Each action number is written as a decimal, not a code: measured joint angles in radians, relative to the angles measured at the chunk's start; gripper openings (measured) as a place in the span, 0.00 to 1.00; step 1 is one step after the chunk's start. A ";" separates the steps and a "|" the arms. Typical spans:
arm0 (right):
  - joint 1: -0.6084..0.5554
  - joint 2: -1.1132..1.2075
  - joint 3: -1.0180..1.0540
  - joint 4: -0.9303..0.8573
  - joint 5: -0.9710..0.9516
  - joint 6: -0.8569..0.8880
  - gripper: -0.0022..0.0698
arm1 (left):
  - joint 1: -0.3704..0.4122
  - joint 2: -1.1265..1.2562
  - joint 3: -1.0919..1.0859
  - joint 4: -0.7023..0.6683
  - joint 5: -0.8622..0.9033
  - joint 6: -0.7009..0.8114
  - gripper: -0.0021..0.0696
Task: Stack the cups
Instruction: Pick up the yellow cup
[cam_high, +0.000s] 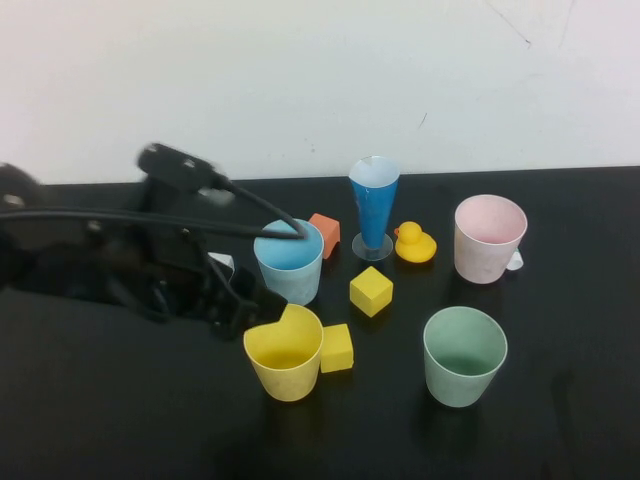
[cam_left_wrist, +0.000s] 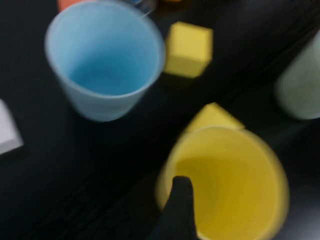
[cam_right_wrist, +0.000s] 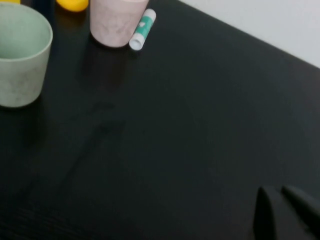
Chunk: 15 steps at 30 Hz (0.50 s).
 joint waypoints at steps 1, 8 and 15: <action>0.000 0.000 0.005 0.000 -0.002 0.000 0.04 | -0.014 0.026 -0.002 0.038 -0.031 -0.016 0.86; 0.000 0.000 0.011 0.000 -0.011 -0.002 0.04 | -0.054 0.169 -0.006 0.104 -0.149 -0.035 0.82; 0.000 0.000 0.011 0.000 -0.022 -0.004 0.04 | -0.074 0.266 -0.006 0.107 -0.167 0.003 0.46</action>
